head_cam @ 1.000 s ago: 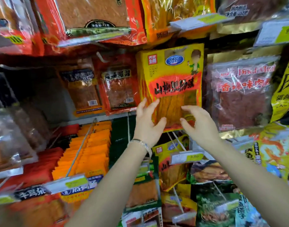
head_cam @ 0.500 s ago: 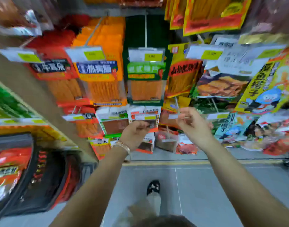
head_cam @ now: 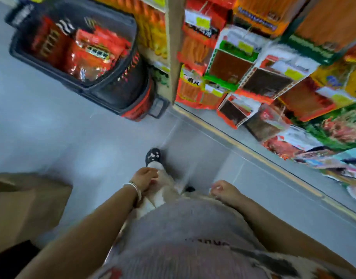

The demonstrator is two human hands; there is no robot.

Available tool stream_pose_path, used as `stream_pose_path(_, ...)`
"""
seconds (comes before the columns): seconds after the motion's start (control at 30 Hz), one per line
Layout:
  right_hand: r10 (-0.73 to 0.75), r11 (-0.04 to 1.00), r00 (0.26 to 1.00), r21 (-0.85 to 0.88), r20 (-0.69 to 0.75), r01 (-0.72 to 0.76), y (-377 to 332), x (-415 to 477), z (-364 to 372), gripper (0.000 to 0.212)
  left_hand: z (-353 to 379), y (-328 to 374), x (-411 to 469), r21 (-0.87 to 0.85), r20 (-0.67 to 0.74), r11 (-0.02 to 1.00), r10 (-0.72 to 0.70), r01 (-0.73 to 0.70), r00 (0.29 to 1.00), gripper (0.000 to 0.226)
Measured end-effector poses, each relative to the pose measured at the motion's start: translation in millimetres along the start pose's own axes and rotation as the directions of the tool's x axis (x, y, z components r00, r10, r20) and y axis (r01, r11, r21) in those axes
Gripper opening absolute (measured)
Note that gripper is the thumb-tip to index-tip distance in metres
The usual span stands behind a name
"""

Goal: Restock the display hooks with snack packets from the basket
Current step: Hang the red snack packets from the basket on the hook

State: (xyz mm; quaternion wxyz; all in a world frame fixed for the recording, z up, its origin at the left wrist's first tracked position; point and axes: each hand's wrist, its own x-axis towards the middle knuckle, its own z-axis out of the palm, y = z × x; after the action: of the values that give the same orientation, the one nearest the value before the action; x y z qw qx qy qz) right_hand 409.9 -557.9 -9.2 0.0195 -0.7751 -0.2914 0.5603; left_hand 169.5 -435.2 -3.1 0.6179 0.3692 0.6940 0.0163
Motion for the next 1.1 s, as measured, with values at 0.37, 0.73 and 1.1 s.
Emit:
stream_pose_path(0.37, -0.128, 0.936, 0.981, -0.309, 0.143, 0.167, -172.2, 65.1, 24.3, 0.028, -157.3, -4.5, 53.9, -0.258, -0.051, 0.954, -0.168, 0.149, 0.984, 0.013)
stream_pose_path(0.73, -0.197, 0.971, 0.974, -0.112, 0.116, 0.21, -324.2, 122.8, 59.8, 0.005, -255.3, 31.0, 99.5, -0.37, -0.028, 0.894, -0.283, 0.253, 0.959, 0.012)
stream_pose_path(1.1, -0.333, 0.941, 0.939, 0.096, 0.082, 0.325, -509.5, 218.0, 15.4, 0.012, -313.5, 163.5, 187.2, -0.485, -0.137, 0.869, -0.186, 0.098, 0.973, 0.018)
